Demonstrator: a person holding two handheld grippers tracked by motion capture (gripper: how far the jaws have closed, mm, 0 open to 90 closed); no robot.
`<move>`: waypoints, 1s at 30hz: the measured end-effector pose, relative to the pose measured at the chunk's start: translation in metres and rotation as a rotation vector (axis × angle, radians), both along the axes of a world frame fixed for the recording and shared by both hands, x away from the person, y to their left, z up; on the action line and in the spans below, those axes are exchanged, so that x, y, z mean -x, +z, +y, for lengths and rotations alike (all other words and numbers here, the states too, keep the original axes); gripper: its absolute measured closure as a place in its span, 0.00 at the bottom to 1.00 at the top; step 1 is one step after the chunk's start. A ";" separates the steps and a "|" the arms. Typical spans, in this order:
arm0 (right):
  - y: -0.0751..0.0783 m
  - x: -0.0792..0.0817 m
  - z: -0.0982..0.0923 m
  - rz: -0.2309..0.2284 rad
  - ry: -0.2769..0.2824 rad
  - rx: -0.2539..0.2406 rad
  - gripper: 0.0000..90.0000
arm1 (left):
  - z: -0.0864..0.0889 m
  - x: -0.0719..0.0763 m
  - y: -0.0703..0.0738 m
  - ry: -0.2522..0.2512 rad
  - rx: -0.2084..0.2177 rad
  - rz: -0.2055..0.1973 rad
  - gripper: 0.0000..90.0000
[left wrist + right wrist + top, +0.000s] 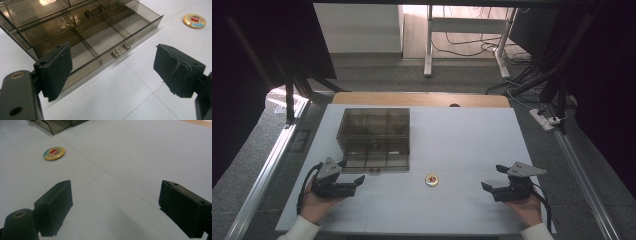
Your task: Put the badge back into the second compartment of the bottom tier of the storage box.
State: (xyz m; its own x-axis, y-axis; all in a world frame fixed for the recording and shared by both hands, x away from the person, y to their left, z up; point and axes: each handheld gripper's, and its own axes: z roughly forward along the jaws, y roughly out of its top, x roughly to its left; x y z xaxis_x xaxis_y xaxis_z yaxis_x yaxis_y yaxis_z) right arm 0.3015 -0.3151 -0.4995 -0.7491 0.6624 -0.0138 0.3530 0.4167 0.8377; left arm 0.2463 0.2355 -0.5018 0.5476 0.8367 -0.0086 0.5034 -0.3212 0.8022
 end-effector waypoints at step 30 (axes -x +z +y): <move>-0.001 -0.001 0.002 0.005 0.009 -0.021 0.14 | -0.022 -0.013 0.016 -0.042 -0.010 -0.024 0.17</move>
State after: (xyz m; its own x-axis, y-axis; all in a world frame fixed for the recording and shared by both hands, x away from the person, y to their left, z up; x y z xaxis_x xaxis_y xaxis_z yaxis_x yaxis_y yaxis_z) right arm 0.3020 -0.3135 -0.5006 -0.7548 0.6559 0.0035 0.3535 0.4023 0.8445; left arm 0.2590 0.2140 -0.4856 0.5825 0.8127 0.0128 0.4699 -0.3495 0.8106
